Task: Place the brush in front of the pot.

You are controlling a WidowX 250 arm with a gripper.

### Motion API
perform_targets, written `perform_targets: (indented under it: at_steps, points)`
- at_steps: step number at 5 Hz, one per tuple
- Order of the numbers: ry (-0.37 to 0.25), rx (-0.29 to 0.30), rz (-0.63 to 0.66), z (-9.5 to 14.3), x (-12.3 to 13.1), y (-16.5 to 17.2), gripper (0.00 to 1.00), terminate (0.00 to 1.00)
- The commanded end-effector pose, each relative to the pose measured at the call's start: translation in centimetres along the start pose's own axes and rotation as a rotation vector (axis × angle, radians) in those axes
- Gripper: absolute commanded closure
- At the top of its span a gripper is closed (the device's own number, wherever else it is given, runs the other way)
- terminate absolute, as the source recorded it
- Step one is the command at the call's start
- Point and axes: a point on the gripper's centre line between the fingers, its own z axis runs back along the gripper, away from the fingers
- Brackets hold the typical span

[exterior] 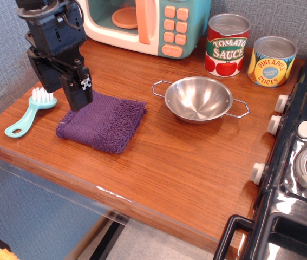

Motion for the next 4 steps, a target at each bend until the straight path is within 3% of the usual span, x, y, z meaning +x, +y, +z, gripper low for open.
perform_targets:
  at_steps: [1,3,4]
  points:
    - [0.0,0.0,0.0,0.0,0.0,0.0,0.0,0.0]
    - [0.009,0.027,0.156,-0.9,0.6,5.9,0.0,0.0]
    - [0.006,0.112,0.233,-1.4,-0.3,9.3,0.0,0.0]
